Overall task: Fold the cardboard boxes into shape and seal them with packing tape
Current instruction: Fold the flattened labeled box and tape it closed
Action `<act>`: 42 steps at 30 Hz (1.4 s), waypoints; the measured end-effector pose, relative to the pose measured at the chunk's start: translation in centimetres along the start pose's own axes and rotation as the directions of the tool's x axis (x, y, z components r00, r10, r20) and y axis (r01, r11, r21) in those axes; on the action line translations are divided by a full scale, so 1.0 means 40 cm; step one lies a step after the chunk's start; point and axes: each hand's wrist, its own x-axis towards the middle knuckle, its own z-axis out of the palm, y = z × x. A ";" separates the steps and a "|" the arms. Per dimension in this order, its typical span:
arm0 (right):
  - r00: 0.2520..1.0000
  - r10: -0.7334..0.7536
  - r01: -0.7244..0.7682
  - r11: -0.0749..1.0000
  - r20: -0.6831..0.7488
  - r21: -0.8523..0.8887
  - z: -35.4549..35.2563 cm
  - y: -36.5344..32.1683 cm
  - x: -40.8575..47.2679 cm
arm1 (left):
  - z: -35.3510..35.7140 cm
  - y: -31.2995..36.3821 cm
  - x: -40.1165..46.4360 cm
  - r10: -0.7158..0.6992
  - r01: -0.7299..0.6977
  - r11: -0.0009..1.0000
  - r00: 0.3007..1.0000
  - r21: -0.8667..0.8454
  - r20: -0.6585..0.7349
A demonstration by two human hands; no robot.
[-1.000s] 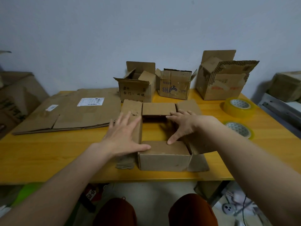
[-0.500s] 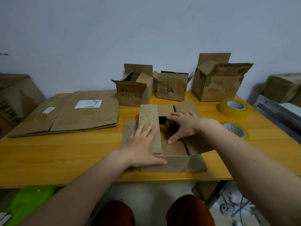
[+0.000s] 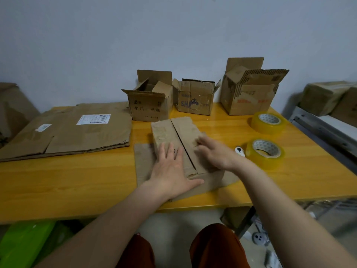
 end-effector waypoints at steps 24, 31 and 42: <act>0.950 0.000 0.001 1.000 -0.313 0.001 0.031 0.071 0.096 | -0.033 -0.057 0.090 -0.033 0.029 0.994 0.999 0.103 0.034; 0.927 0.032 -0.047 0.998 -0.373 -0.030 0.032 0.112 0.100 | -0.055 -0.093 0.103 0.025 -0.027 0.999 0.997 0.036 0.075; 0.914 0.037 -0.027 0.999 -0.405 0.029 0.028 0.120 0.115 | -0.050 -0.139 0.074 -0.162 0.161 0.987 0.985 0.027 0.052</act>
